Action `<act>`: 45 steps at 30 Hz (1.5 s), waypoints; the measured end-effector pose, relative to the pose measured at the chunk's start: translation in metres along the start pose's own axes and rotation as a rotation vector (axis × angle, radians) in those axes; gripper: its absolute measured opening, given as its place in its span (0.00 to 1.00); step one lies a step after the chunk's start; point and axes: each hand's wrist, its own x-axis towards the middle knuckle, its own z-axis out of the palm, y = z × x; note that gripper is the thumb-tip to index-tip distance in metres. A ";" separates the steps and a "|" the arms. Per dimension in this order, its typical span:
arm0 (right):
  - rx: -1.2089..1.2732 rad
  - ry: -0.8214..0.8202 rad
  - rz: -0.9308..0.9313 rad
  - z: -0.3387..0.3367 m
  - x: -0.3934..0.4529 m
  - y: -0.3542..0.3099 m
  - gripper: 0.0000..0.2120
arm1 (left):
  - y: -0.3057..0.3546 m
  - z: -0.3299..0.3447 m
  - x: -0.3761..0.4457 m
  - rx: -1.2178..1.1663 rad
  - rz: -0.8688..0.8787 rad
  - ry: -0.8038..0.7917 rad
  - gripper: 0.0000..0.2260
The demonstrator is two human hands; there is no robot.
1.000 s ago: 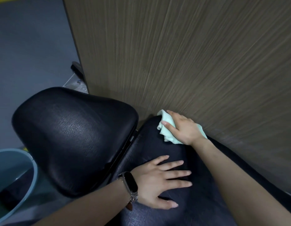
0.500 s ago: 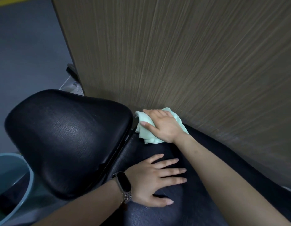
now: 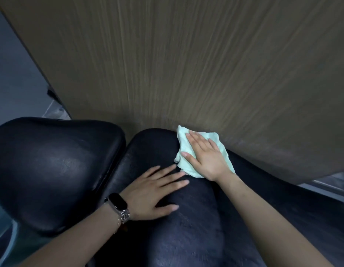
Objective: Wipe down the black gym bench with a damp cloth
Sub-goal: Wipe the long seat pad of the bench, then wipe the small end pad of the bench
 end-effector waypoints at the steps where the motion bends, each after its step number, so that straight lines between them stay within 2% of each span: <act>1: -0.006 0.004 0.011 -0.001 -0.011 0.005 0.39 | 0.000 0.000 0.002 -0.010 -0.012 -0.002 0.27; 7: -0.025 0.014 0.098 -0.004 -0.077 0.032 0.35 | 0.013 0.007 0.017 0.015 -0.069 -0.012 0.28; 15: -0.016 0.026 0.227 -0.002 -0.165 0.050 0.35 | 0.069 0.033 0.066 -0.008 -0.068 -0.008 0.28; 29: 0.025 0.153 0.366 0.000 -0.277 0.115 0.39 | 0.177 0.073 0.135 0.006 0.109 -0.057 0.25; 40: 0.012 0.283 0.500 -0.004 -0.338 0.179 0.32 | 0.253 0.099 0.200 -0.045 0.215 -0.142 0.26; 45: -0.016 0.314 0.534 -0.005 -0.366 0.209 0.32 | 0.284 0.108 0.225 0.015 0.299 -0.128 0.25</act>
